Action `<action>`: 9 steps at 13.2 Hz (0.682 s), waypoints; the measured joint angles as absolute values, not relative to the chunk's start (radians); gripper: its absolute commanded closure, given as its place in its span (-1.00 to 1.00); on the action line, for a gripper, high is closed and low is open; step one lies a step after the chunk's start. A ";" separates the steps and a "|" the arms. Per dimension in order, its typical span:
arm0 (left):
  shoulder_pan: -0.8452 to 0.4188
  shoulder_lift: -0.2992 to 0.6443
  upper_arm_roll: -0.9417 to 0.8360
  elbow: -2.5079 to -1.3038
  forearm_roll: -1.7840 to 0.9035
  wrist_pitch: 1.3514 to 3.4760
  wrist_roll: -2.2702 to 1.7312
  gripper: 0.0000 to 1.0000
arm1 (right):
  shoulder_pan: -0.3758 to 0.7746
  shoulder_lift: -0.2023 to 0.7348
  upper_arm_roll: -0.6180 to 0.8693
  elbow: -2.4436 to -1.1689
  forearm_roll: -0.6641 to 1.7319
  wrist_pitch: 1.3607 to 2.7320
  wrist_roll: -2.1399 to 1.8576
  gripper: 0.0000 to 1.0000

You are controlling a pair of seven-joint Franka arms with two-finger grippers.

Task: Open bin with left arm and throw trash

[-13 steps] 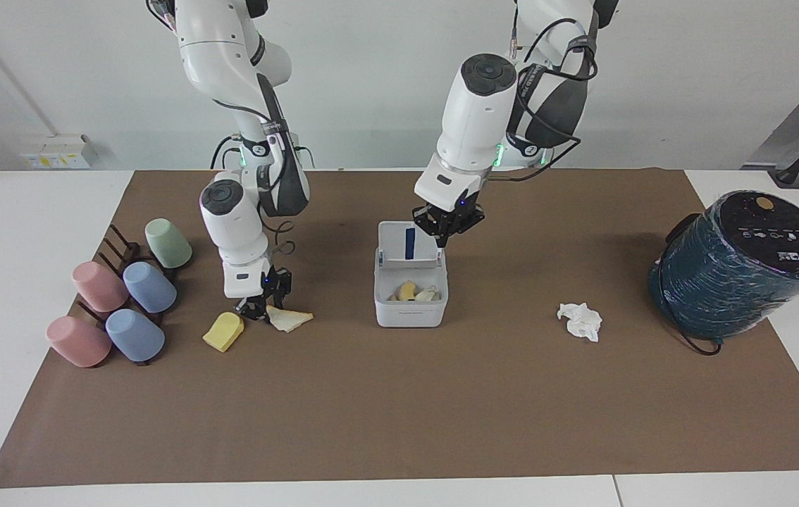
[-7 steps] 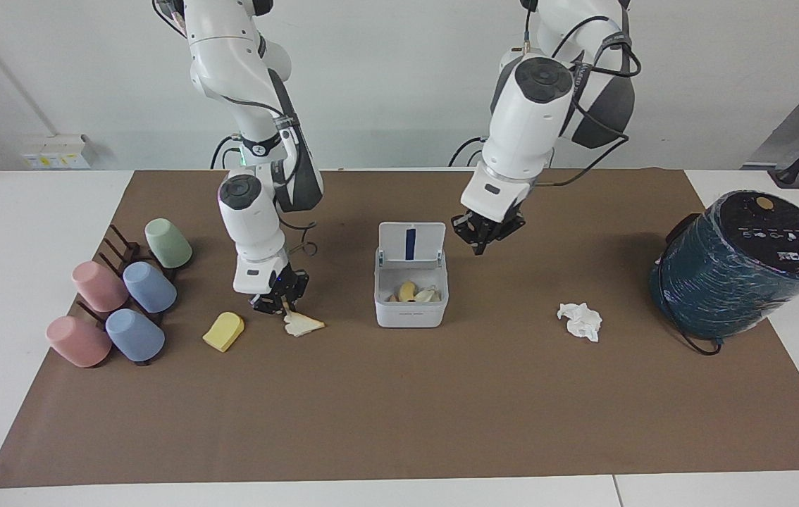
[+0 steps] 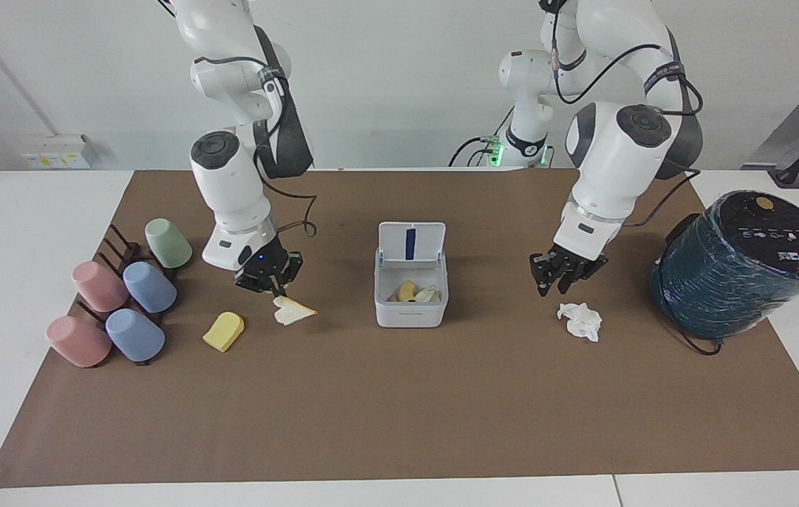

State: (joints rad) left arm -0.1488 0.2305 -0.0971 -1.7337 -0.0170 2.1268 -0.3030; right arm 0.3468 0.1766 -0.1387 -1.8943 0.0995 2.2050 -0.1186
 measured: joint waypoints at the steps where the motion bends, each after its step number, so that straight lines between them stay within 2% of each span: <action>1: -0.128 0.224 -0.097 -1.777 -0.016 2.160 -0.264 -0.35 | 0.347 0.177 -0.138 -1.857 0.126 2.172 -0.071 1.00; 4: -0.081 0.219 -0.096 -1.839 -0.012 2.230 -0.182 -0.36 | 0.349 0.184 -0.136 -1.806 0.348 2.155 -0.021 1.00; 9: -0.067 0.271 -0.096 -1.921 0.059 2.370 -0.178 -0.35 | 0.403 0.193 -0.117 -1.793 0.529 2.156 0.159 1.00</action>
State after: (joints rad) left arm -0.0672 0.2711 -0.0961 -1.9212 0.0590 2.3695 -0.1779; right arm 0.4029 0.1931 -0.1173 -1.7932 0.5287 2.1563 0.1592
